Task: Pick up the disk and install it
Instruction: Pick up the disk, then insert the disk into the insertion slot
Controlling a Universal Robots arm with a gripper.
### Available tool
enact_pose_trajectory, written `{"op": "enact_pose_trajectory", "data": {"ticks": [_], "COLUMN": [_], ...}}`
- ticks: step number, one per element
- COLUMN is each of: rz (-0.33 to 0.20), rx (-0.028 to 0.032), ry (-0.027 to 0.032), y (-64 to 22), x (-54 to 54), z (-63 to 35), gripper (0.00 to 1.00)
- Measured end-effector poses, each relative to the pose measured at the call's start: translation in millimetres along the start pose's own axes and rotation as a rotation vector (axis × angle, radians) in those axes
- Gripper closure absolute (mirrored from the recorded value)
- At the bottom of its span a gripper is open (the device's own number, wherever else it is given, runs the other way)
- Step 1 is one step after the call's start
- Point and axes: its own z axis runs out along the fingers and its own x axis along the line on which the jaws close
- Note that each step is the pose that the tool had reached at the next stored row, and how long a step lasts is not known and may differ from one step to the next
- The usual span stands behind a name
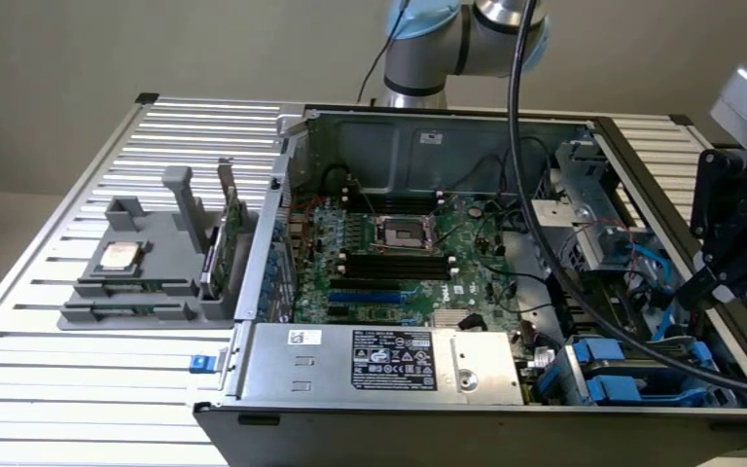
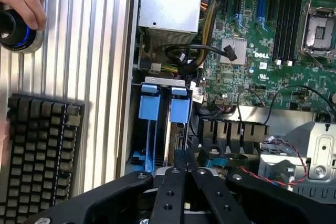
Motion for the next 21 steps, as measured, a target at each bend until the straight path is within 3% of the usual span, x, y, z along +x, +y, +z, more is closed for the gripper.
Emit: {"op": "enact_pose_trajectory", "data": {"ticks": [13, 19, 21], "rz": [0.000, 0.000, -0.003], "rx": [0.0000, 0.0000, -0.0001], "ry": [0.0001, 0.0001, 0.0000], "y": [0.0, 0.0, -0.6], "x": [0.0, 0.1, 0.1], "z": [-0.1, -0.1, 0.1], "gripper": [0.88, 0.58, 0.58]}}
